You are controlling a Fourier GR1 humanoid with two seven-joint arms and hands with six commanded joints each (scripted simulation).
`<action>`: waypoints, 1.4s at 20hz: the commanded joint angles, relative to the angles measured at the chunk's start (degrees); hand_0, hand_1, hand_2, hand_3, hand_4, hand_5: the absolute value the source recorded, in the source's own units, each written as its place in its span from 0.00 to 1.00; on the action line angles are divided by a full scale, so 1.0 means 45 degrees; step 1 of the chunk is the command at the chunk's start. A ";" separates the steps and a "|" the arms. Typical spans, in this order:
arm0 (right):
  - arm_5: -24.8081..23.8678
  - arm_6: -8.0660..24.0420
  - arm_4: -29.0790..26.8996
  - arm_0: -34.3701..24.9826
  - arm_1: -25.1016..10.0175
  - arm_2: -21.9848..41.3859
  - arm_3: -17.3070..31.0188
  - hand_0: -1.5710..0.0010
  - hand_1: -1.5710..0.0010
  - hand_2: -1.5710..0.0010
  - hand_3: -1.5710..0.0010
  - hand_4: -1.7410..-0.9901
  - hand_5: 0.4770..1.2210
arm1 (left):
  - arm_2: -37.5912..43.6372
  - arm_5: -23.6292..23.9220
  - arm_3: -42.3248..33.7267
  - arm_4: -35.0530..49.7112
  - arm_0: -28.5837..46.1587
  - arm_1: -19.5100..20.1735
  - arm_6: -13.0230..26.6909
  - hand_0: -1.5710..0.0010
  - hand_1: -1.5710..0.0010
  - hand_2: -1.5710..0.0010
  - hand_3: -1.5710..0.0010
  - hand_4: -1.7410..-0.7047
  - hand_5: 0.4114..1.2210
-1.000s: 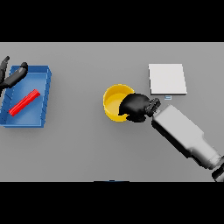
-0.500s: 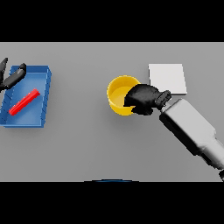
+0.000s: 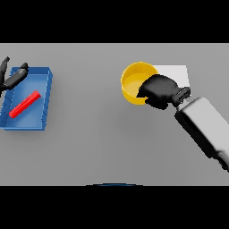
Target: Pick up the red beaker and tilt it to pour out 1 green nut into yellow bowl. Pick up the yellow bowl and place it on the metallic measuring scale.
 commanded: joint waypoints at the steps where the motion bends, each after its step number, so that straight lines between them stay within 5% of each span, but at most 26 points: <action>1: -0.0180 -0.0373 0.0009 0.0147 -0.0325 -0.0118 0.0005 0.00 0.00 0.04 0.27 0.00 1.00 | 0.0067 -0.0034 -0.0096 0.0076 0.0123 0.0131 -0.0085 1.00 1.00 1.00 1.00 0.98 0.36; 6: -0.0967 -0.0124 0.0016 -0.0337 -0.0400 -0.0849 0.1453 0.00 0.00 0.03 0.27 0.00 1.00 | -0.0005 0.0071 -0.0225 0.0084 0.0236 0.0198 0.0274 1.00 1.00 1.00 1.00 0.98 0.38; 10: -0.2060 -0.0925 0.0332 -0.0634 -0.0772 -0.1125 0.3185 0.00 0.00 0.02 0.27 0.00 1.00 | 0.0069 0.0069 -0.0375 0.0185 0.0250 0.0268 0.0334 1.00 1.00 1.00 1.00 0.97 0.40; 16: -0.3196 -0.0878 0.0533 -0.1052 -0.0404 -0.1523 0.5588 0.00 0.00 0.05 0.24 0.00 1.00 | -0.0004 0.0030 -0.0475 0.0142 0.0411 0.0458 0.0475 1.00 1.00 1.00 1.00 0.99 0.38; 23: -0.3472 -0.1214 0.0247 -0.1416 -0.0108 -0.1976 0.7555 0.01 0.00 0.11 0.13 0.00 1.00 | -0.0088 0.0085 -0.0435 0.0061 0.0289 0.0253 0.0512 1.00 1.00 1.00 1.00 0.98 0.37; 28: -0.3082 -0.1071 0.0038 -0.1341 -0.0017 -0.2026 0.7766 0.11 0.00 0.12 0.09 0.00 1.00 | -0.0049 0.0011 -0.0238 0.0037 0.0191 0.0229 0.0484 1.00 1.00 1.00 1.00 0.98 0.37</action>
